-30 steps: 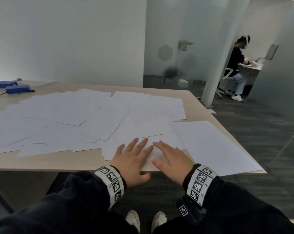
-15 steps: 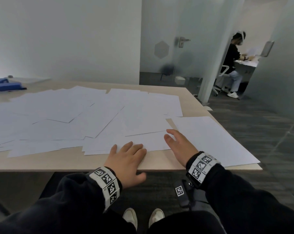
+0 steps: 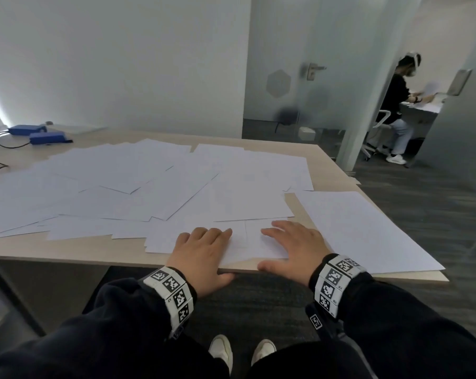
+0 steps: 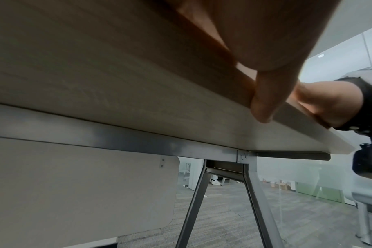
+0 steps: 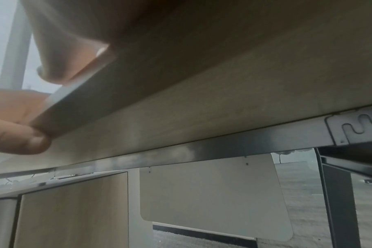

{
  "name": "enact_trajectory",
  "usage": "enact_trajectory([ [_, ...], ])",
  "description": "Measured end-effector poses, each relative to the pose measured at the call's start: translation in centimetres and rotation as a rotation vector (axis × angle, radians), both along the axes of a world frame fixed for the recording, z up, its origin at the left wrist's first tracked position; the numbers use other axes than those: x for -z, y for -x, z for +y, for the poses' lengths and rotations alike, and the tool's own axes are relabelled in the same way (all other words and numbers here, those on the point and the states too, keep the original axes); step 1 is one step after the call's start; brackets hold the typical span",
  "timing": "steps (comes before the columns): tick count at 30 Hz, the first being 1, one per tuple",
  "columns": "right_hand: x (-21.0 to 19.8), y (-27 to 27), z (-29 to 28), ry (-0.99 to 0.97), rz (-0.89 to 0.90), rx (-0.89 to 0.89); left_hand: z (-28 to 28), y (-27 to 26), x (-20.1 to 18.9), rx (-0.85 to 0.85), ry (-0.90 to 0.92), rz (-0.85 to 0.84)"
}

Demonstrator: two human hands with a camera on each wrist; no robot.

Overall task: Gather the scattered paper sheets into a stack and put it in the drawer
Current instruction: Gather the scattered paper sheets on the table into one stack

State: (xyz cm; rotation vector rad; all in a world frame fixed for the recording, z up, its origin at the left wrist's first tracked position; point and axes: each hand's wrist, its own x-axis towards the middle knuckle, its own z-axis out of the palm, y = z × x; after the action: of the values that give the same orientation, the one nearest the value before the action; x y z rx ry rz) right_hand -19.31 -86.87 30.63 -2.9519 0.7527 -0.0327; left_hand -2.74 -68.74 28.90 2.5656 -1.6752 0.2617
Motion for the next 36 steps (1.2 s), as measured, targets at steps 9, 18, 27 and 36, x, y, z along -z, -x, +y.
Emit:
enact_trajectory([
  [9,0.3,0.7,0.1,-0.022,-0.010,-0.201,1.4,0.5,-0.2,-0.003,-0.006,0.037],
  [18,0.9,1.6,0.6,-0.246,-0.381,-0.081,2.0,-0.7,-2.7,0.074,-0.108,0.093],
  [27,0.8,1.4,0.5,-0.421,-0.423,-0.008,2.3,-2.3,-3.3,0.027,-0.096,0.138],
  [36,-1.2,0.1,0.9,-0.679,-0.538,-0.018,3.0,-4.0,-6.1,-0.085,0.209,0.064],
])
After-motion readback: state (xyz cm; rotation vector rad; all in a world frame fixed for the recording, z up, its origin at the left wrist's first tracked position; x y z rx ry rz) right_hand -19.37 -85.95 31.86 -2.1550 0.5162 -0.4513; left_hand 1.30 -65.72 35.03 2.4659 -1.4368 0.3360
